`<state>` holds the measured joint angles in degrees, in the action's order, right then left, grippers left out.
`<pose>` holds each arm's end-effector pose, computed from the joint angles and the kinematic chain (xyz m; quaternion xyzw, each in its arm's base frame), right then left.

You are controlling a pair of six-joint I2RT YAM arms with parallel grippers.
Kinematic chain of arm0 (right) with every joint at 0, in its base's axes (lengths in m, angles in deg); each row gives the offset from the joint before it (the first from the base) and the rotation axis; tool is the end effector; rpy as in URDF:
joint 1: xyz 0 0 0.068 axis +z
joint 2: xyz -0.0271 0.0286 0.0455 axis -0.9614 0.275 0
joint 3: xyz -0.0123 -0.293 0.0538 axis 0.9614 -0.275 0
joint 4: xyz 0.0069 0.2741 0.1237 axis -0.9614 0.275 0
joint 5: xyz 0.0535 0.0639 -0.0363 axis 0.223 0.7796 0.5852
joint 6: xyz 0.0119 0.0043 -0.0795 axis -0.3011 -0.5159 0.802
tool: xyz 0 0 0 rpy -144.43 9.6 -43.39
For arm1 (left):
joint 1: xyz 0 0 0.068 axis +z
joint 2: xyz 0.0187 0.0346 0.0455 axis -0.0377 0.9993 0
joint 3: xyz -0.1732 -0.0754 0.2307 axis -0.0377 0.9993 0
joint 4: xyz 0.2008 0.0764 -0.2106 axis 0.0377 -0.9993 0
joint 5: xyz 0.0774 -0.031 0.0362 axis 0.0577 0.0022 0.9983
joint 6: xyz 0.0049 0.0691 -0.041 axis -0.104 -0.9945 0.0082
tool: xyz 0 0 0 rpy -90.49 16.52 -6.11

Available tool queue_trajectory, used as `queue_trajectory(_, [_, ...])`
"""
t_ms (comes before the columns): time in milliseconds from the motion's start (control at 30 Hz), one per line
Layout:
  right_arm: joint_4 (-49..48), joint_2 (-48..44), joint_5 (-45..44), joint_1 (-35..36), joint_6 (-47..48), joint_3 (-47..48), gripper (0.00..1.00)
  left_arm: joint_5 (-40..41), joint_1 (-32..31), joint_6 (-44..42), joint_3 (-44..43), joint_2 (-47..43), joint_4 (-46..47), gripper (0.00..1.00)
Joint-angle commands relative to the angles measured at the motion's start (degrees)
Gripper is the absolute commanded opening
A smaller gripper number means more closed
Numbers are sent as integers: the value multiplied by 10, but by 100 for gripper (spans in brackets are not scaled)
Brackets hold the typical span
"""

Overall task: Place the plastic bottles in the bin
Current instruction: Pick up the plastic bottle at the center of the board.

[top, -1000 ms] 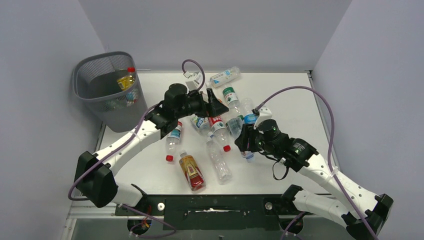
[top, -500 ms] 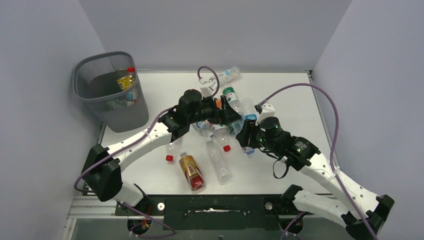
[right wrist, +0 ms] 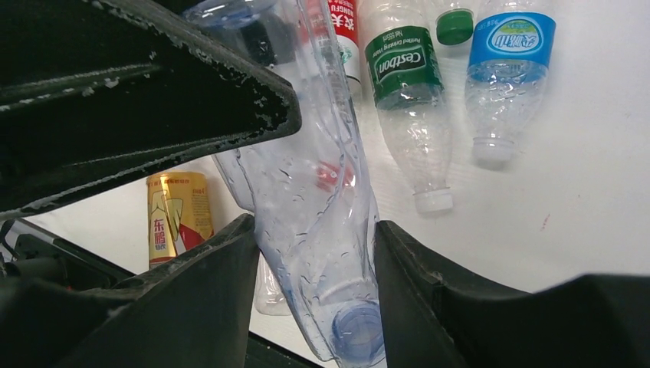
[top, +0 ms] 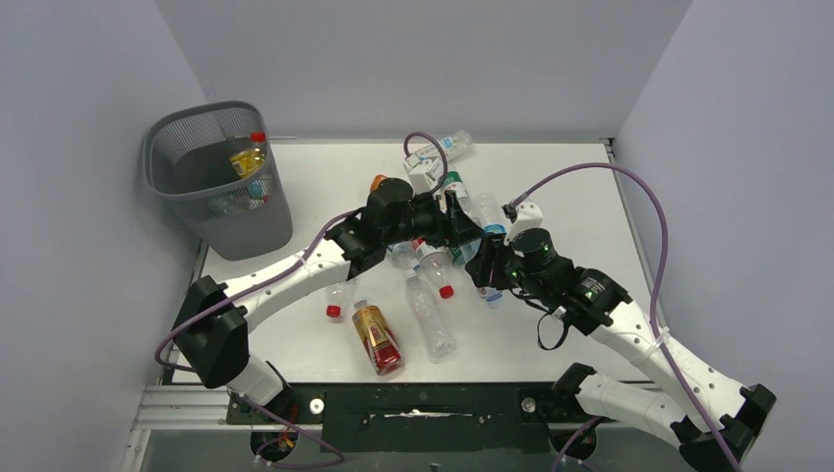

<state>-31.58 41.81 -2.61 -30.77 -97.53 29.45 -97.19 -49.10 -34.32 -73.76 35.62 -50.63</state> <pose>0.1881 0.1587 0.3261 -0.0168 0.8837 0.2248 0.4103 0.2850 -0.3321 0.3252 0.1115 0.7867 -0.4961 0.3502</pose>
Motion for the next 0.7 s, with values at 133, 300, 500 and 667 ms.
queue_trajectory(133, [-45, -28, -7, -2, 4, 24, 46, 12, -2, -13, -47, 18, 12, 39])
queue_trajectory(300, [-45, -34, -6, -2, -1, 15, 49, 9, -1, -14, -45, 16, 12, 35])
queue_trajectory(500, [-53, -42, -6, -2, -7, -2, 56, 2, -1, -13, -50, 28, 9, 32])
queue_trajectory(667, [-51, -41, -9, -2, -5, -3, 60, 6, -1, -19, -59, 39, 4, 31])
